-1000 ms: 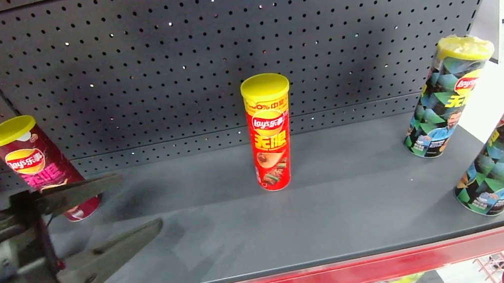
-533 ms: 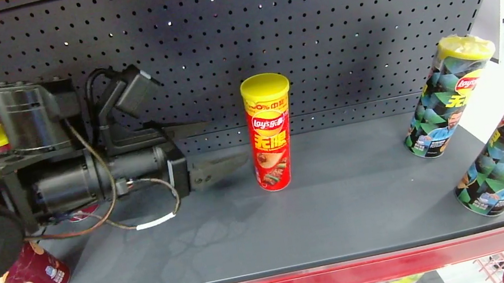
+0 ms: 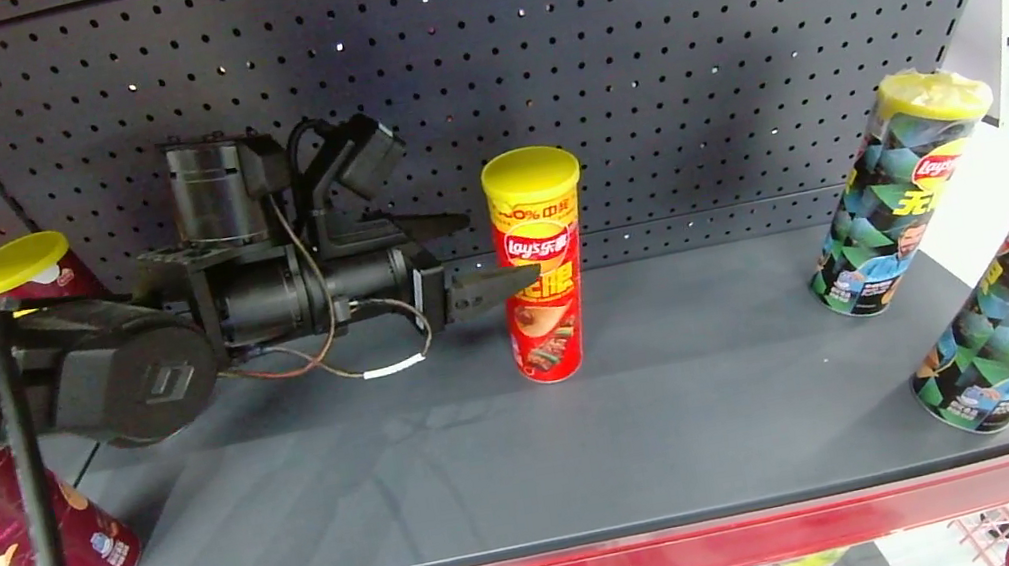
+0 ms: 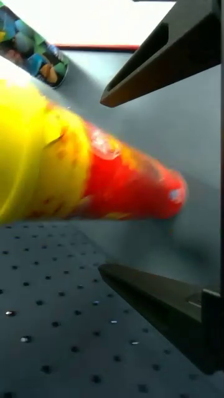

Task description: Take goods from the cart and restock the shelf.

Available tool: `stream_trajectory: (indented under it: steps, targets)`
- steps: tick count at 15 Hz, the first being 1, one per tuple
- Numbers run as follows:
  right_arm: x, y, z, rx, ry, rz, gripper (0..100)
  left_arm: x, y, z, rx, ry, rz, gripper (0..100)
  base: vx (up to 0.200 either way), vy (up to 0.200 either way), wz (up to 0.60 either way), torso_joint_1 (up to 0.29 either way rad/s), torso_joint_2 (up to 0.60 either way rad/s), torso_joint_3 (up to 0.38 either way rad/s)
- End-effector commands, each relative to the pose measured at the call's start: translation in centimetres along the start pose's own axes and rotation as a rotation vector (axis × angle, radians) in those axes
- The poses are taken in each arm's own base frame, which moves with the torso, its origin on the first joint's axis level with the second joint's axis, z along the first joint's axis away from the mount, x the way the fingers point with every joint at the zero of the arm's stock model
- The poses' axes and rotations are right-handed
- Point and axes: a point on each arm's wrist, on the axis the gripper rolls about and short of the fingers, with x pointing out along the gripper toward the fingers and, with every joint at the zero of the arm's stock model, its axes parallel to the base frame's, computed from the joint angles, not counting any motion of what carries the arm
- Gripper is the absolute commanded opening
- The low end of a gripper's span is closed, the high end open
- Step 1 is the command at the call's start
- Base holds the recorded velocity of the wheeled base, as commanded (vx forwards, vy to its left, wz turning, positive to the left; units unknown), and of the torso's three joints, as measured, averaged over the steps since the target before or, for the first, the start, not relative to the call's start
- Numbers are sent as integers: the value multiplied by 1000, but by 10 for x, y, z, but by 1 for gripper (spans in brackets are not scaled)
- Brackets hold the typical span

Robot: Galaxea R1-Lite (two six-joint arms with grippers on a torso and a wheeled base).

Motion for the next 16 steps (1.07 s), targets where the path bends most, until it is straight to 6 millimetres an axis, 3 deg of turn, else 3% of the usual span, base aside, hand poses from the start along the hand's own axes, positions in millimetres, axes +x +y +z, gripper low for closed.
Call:
stream_trajectory:
  steps: [1, 10, 15, 16]
  targets:
    - [0, 0, 0, 0, 2, 1, 0, 16, 11, -1, 8, -15, -21, 100, 0, 0, 0, 0, 0, 0]
    - [1, -1, -1, 2, 11, -11, 0, 41, 10, -1, 15, -27, -87, 100, 0, 0, 0, 0, 0, 0]
    - [1, -1, -1, 4, 11, -11, 0, 55, 15, -11, 6, -16, -90, 100, 0, 0, 0, 0, 0, 0]
    - [1, -1, -1, 4, 12, -11, 0, 55, 16, -12, 3, -15, -87, 0, 0, 0, 0, 0, 0, 0]
